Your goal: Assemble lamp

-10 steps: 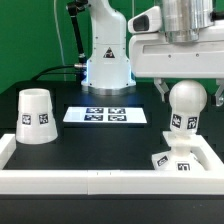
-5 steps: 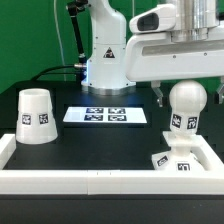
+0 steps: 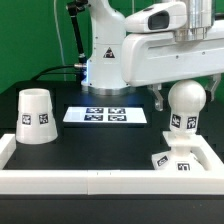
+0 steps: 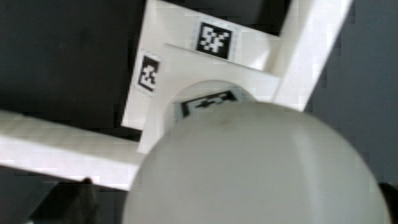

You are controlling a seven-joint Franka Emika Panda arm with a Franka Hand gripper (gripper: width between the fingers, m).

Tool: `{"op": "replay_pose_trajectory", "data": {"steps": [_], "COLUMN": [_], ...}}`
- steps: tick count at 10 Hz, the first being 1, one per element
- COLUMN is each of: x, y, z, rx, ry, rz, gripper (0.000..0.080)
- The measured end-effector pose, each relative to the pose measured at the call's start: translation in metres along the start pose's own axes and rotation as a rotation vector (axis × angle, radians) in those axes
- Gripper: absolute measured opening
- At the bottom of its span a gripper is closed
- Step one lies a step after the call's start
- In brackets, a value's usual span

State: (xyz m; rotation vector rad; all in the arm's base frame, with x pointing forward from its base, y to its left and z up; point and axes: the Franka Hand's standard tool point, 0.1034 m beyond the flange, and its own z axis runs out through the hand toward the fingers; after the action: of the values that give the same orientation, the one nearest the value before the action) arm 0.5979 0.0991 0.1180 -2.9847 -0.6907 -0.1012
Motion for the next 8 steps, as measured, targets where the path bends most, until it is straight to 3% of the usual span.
{"op": "replay_pose_trajectory", "data": {"steps": [2,8], "x": [0.0011,0.0001], "y": [-0.0054,-0.0029], "z": [0.0008,-0.0001], "rx": [-0.007,-0.027], "ry": [-0.005,-0.023], "rz": [-0.108,-0.518], "gripper": [0.0699,0.0699]}}
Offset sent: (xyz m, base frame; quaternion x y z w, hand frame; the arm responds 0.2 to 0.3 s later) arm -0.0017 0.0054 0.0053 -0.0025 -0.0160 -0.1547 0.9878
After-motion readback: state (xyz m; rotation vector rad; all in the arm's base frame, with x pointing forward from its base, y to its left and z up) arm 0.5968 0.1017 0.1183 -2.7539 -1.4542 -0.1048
